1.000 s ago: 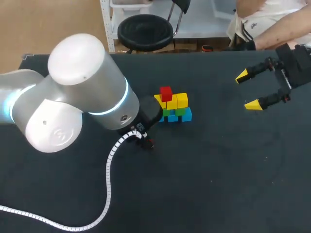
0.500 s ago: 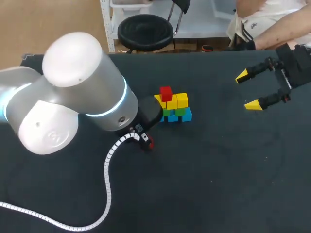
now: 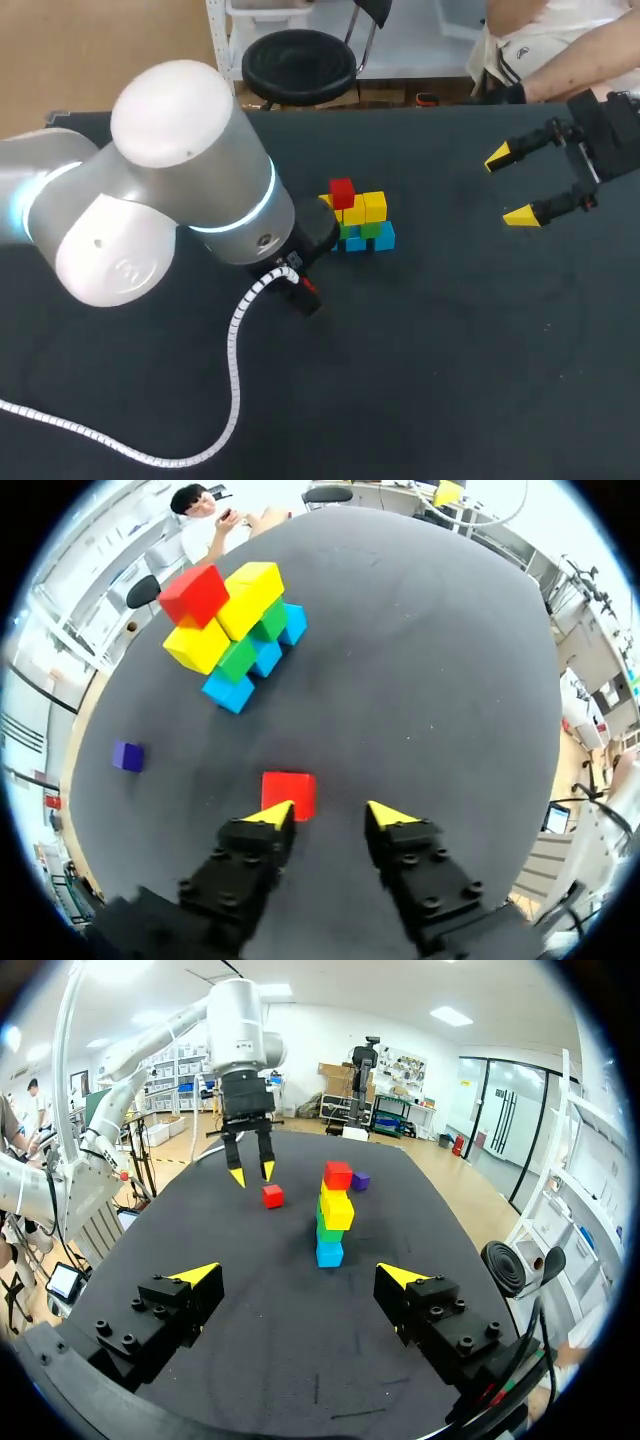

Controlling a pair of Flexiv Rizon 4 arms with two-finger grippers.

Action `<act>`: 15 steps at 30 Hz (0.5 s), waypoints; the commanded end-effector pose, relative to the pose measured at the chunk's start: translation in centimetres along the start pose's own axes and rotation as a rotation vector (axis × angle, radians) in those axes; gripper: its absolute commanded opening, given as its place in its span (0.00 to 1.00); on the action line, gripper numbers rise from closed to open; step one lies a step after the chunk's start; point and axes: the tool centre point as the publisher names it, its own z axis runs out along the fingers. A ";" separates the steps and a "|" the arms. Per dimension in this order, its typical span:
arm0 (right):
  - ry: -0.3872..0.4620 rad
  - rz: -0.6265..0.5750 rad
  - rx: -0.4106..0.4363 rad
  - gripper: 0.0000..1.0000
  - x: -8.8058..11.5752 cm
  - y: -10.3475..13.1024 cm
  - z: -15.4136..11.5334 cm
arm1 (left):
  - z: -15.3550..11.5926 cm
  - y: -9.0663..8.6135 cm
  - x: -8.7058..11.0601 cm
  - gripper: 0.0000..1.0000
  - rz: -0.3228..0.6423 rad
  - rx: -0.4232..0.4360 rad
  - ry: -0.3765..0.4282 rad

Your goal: Place the blue cubes, place green cubes on the blue cubes, place the yellow cubes on the green cubes, then place the red cubes on the yellow cubes, and place purple cube on the red cubes.

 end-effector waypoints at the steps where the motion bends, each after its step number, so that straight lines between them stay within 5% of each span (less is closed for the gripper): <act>1: -0.001 -0.001 0.001 1.00 0.0 0.0 0.0 | 1.0 0.2 0.2 1.00 0.001 0.019 -0.001; 15: -0.001 -0.001 0.001 1.00 0.0 0.0 0.0 | 2.4 1.6 -0.2 1.00 0.004 0.029 0.024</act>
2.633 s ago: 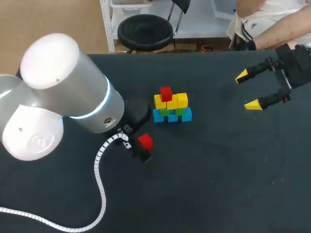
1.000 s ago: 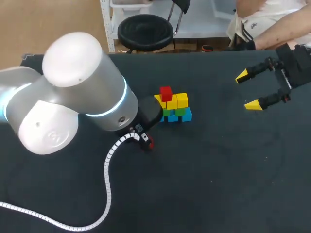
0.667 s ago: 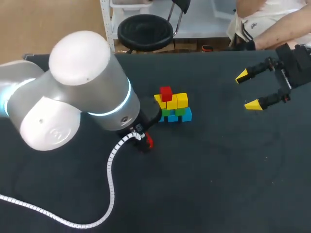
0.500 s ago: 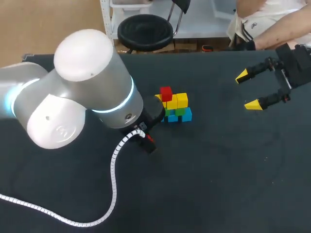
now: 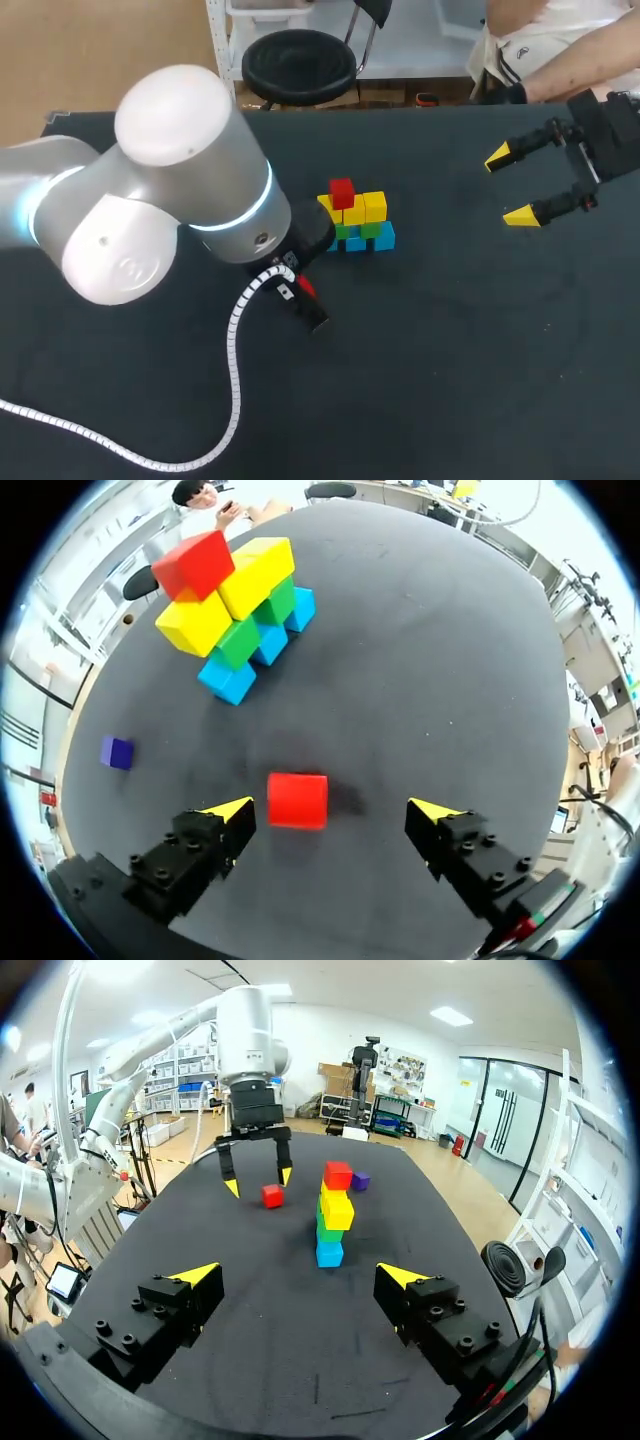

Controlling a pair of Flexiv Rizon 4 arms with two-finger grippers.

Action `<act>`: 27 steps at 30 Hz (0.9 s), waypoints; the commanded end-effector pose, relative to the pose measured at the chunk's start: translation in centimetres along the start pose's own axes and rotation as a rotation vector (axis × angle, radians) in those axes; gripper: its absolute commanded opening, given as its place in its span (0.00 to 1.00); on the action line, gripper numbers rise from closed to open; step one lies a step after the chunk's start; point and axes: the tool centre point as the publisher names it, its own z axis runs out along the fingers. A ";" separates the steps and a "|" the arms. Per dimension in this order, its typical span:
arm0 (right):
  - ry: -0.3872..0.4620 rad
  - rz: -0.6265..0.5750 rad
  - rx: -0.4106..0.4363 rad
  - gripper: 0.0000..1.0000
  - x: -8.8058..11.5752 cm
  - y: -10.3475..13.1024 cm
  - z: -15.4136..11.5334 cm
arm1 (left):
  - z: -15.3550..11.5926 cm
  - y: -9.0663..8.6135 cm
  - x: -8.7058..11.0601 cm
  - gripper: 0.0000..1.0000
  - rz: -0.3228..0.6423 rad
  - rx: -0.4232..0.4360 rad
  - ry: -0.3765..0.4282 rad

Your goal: Place the blue cubes, place green cubes on the blue cubes, place the yellow cubes on the green cubes, then place the red cubes on the yellow cubes, and place purple cube on the red cubes.

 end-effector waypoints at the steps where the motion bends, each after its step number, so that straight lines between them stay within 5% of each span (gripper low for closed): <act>1: -0.001 -0.001 0.001 1.00 0.0 0.0 0.0 | 1.0 0.6 -0.7 1.00 0.000 0.018 0.011; 15: -0.001 -0.001 0.001 1.00 0.0 0.0 0.0 | 0.5 1.7 0.3 1.00 -0.028 0.013 0.017; 25: -0.001 -0.001 0.001 1.00 0.0 0.0 0.0 | 1.5 2.3 -1.1 1.00 0.000 0.018 0.023; 27: -0.001 -0.001 0.001 1.00 0.0 0.0 0.0 | 1.7 2.4 -1.1 0.92 0.000 0.020 0.025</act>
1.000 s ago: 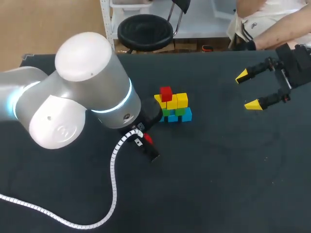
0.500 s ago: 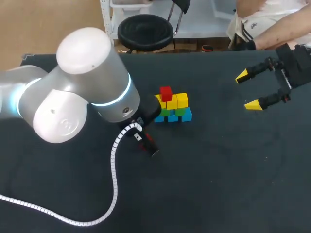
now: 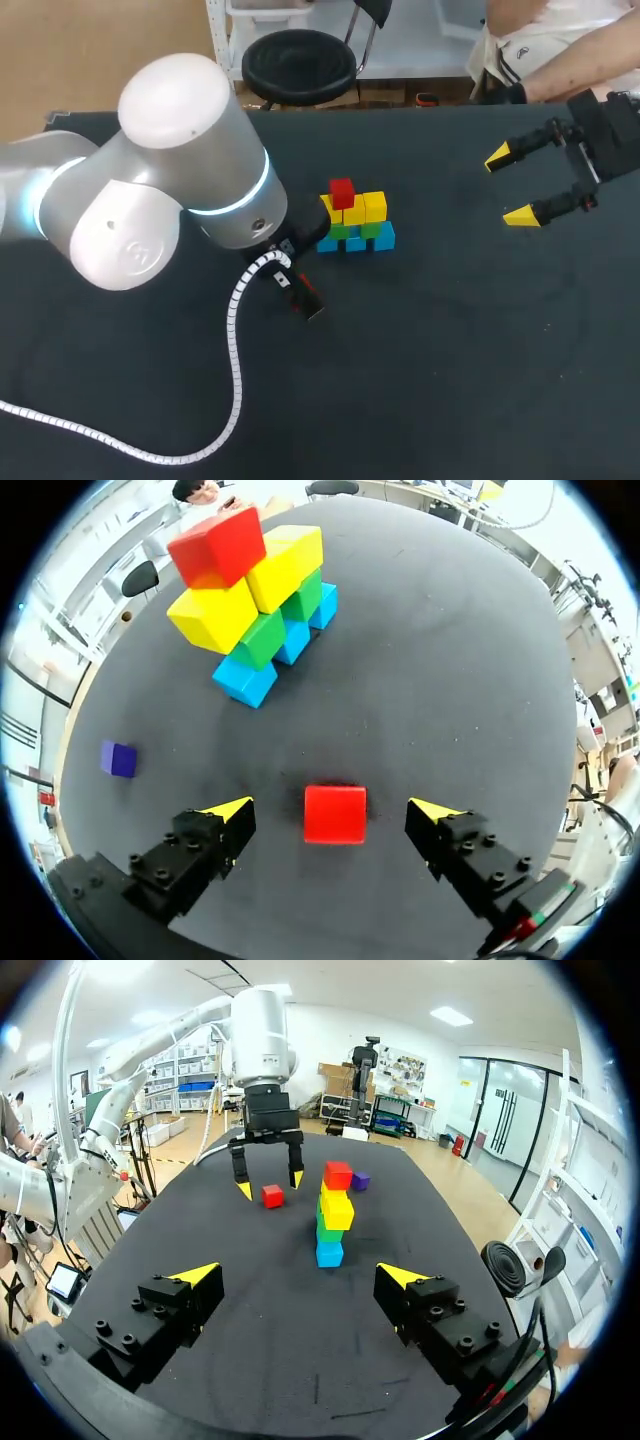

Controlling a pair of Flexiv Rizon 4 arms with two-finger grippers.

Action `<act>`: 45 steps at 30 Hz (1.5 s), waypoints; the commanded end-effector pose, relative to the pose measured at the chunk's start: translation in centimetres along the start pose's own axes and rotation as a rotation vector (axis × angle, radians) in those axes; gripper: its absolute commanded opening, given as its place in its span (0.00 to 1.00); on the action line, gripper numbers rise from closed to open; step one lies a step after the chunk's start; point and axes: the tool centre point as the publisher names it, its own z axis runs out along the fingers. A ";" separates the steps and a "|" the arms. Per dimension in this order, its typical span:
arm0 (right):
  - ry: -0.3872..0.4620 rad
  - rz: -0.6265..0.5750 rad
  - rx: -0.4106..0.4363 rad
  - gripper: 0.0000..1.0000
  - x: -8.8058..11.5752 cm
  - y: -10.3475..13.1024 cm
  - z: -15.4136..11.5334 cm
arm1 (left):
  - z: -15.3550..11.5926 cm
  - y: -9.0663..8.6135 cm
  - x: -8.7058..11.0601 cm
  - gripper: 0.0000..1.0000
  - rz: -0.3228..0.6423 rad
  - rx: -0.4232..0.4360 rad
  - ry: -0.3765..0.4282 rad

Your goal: Place the blue cubes, place green cubes on the blue cubes, place the yellow cubes on the green cubes, then place the red cubes on the yellow cubes, and place purple cube on the red cubes.

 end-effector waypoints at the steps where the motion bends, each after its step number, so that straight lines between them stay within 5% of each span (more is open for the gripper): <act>1: -0.001 -0.001 0.001 1.00 0.0 0.0 0.0 | 0.8 0.4 -0.7 0.84 0.001 0.010 0.013; 4: -0.001 -0.001 0.001 1.00 0.0 0.0 0.0 | 1.0 0.6 -0.6 0.56 0.001 0.011 0.019; 9: -0.001 -0.001 0.001 1.00 0.0 0.0 0.0 | 1.1 0.7 -0.5 0.44 -0.003 0.010 0.024; 10: -0.001 -0.001 0.001 1.00 0.0 0.0 0.0 | 1.1 0.7 -0.5 0.36 -0.002 0.010 0.025; 12: -0.001 -0.001 0.001 1.00 0.0 0.0 0.0 | 1.2 0.6 -0.3 0.00 -0.001 0.013 0.028; 19: -0.001 -0.001 0.001 1.00 0.0 0.0 0.0 | 0.3 -0.4 1.1 0.00 0.001 0.023 0.016; 27: -0.001 -0.001 0.001 1.00 0.0 0.0 0.0 | -5.1 -5.0 0.3 0.00 0.158 -0.060 -0.038; 33: -0.001 -0.001 0.001 1.00 0.0 0.0 0.0 | -7.7 -8.5 -1.2 0.00 0.296 -0.138 0.032; 45: -0.001 -0.001 0.001 1.00 0.0 0.0 0.0 | -8.0 -14.7 -5.0 0.00 0.379 -0.090 0.058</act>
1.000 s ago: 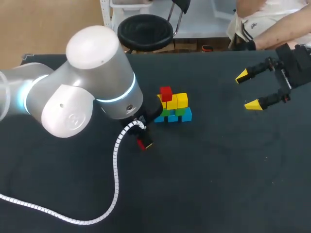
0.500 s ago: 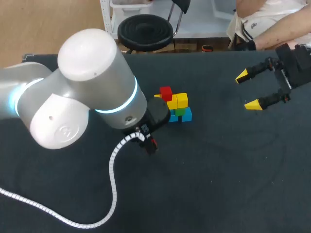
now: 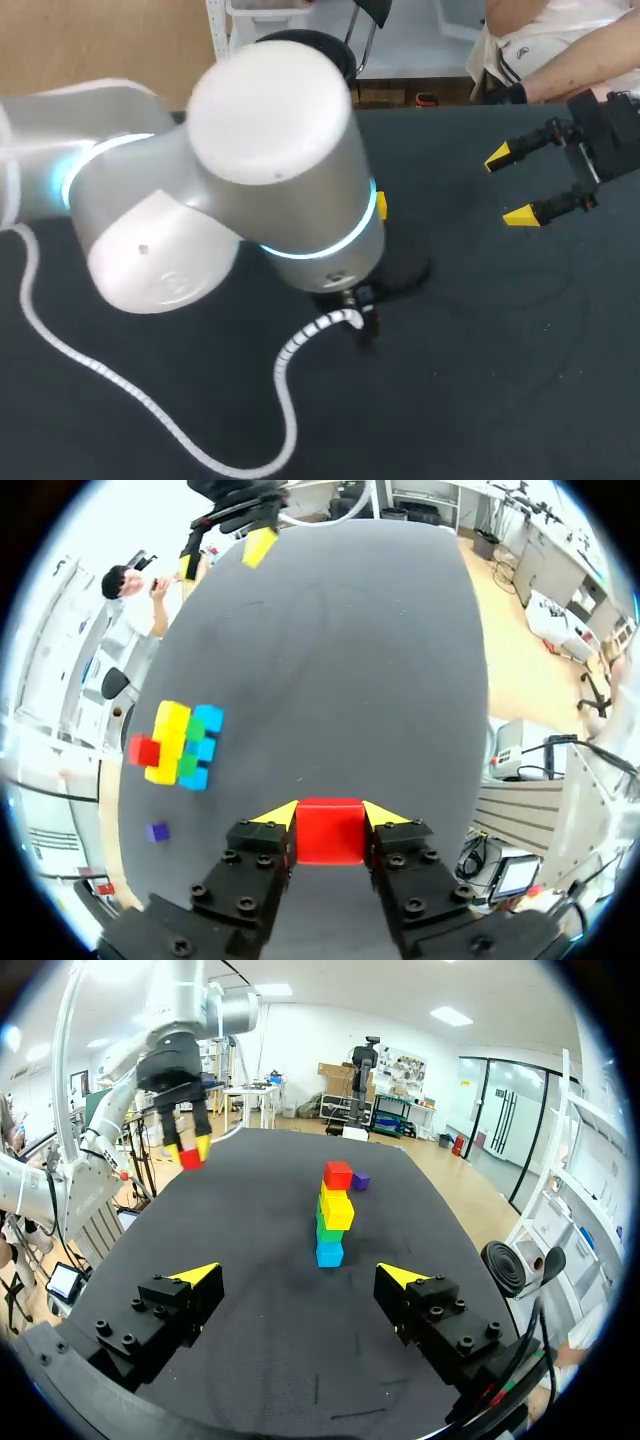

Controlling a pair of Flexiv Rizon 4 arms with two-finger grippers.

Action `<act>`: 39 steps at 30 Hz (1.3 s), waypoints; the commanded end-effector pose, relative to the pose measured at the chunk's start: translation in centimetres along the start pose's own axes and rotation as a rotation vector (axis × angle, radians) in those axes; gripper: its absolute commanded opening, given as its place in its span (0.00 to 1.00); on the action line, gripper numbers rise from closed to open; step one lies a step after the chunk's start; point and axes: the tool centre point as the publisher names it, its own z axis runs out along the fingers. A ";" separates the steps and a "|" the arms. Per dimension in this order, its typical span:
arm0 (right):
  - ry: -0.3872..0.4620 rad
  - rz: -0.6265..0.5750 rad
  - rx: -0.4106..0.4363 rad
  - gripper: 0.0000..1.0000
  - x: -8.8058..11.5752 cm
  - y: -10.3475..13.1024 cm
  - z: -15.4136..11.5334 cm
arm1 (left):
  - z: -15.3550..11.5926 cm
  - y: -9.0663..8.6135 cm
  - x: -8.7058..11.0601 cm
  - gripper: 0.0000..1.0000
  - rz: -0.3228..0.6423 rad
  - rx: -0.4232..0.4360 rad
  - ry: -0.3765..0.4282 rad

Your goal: Place the blue cubes, place green cubes on the blue cubes, place the yellow cubes on the green cubes, then place the red cubes on the yellow cubes, and place purple cube on the red cubes.

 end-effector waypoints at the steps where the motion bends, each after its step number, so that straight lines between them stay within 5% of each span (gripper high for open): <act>1: -0.001 -0.001 0.001 1.00 0.0 0.0 0.0 | 0.9 -0.9 -1.9 0.00 0.003 0.004 0.070; 8: -0.001 -0.001 0.001 1.00 0.0 0.0 0.0 | 2.2 -2.8 -4.2 0.00 0.030 0.032 0.141; 16: -0.001 -0.001 0.001 1.00 0.0 0.0 0.0 | 4.7 -1.7 -6.8 0.00 0.061 0.055 0.120; 23: -0.001 -0.001 0.001 1.00 0.0 0.0 0.0 | 6.5 -0.5 -6.8 0.00 0.024 0.113 0.104; 31: -0.001 -0.001 0.001 1.00 0.0 0.0 0.0 | 7.8 -0.3 -6.3 0.20 -0.002 0.140 0.091; 39: -0.001 -0.001 0.001 1.00 0.0 0.0 0.0 | 8.5 1.0 -5.7 0.23 -0.036 0.142 0.084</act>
